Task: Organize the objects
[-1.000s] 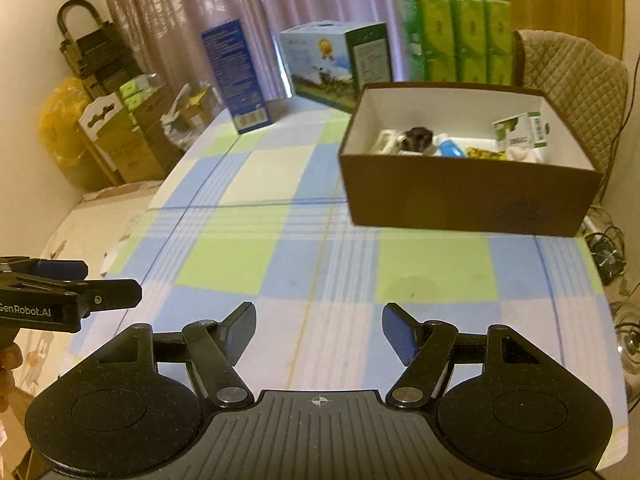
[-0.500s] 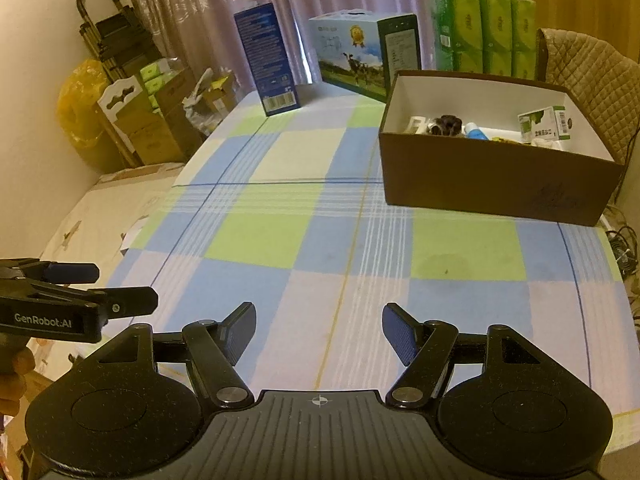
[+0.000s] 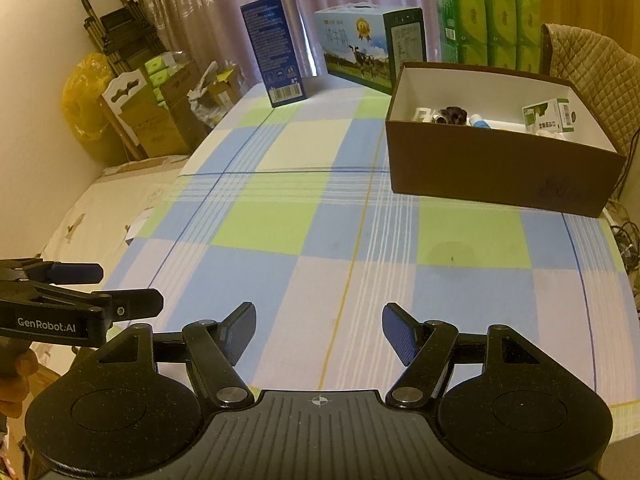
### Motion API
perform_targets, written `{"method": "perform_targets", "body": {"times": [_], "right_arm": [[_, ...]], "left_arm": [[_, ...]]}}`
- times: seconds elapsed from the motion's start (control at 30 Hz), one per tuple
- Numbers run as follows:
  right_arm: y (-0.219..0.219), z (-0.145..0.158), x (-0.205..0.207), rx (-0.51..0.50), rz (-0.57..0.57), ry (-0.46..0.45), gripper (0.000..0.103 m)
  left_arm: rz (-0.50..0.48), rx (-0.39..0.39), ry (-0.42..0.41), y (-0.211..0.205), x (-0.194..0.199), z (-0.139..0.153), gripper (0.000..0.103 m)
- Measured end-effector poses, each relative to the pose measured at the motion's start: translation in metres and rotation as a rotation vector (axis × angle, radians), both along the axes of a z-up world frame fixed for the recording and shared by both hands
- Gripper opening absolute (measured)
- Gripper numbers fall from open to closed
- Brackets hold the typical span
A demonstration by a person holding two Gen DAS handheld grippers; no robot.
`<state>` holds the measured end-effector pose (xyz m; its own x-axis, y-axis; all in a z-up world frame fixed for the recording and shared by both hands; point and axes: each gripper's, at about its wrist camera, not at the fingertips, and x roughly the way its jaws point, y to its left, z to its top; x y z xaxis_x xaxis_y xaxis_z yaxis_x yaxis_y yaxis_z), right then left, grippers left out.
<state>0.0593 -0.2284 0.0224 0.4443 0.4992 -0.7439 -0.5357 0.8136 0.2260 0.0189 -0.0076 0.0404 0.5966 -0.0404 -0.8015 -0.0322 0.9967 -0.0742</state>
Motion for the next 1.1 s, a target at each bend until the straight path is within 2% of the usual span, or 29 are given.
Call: {"method": "perform_targets", "body": {"times": [0.53, 1.1], "right_arm": [[-0.006, -0.002, -0.003, -0.004, -0.004, 0.012, 0.067], [-0.003, -0.009, 0.014, -0.013, 0.000, 0.039, 0.067]], "left_arm": [[0.007, 0.001, 0.008, -0.007, 0.001, -0.003, 0.102], [0.008, -0.001, 0.028, -0.009, 0.017, -0.010, 0.102]]}}
